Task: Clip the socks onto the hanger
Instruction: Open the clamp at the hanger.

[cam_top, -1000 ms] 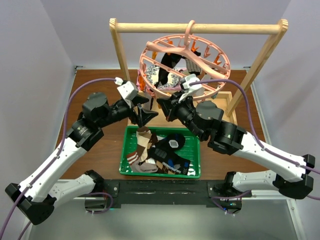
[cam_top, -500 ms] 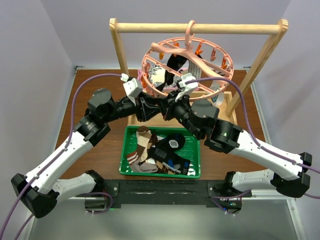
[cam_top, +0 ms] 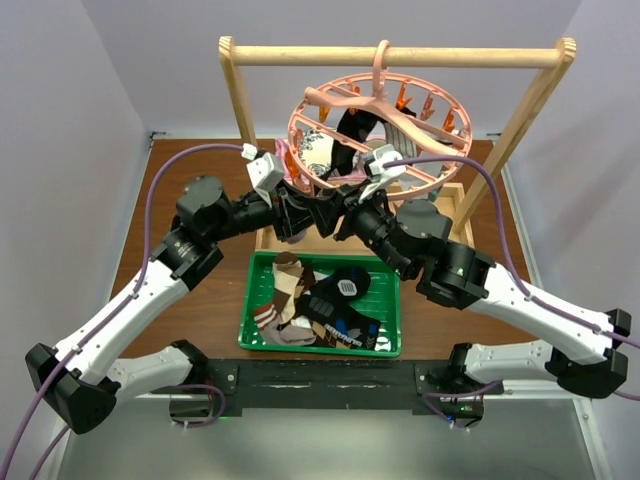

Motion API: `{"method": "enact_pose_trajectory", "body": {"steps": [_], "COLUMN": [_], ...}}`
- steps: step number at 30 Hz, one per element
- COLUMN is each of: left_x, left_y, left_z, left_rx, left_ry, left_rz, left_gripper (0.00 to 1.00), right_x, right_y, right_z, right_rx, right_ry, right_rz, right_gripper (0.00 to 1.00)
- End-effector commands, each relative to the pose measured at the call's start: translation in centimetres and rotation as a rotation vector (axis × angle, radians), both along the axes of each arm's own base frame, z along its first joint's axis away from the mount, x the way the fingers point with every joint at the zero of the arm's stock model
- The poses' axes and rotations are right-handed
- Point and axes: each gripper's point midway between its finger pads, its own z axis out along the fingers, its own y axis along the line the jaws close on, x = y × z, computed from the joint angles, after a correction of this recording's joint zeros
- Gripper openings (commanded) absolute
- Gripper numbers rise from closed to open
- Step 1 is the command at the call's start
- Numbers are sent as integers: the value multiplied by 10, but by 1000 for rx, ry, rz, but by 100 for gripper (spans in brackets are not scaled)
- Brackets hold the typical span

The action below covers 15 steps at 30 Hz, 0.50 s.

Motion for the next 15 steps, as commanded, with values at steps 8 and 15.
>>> {"method": "enact_pose_trajectory", "body": {"steps": [8,15], "left_x": [-2,2], "left_y": [13,17], "left_z": [22,24], "left_rx": [-59,-60], "left_ry": [-47,-42], "left_rz": [37,61], "left_gripper": [24,23], "right_x": [-3,-9], "right_y": [-68,-98], "right_z": [20,5], "right_rx": [15,40], "right_ry": [-47,1], "right_rz": [-153,-215], "right_gripper": [56,57]}}
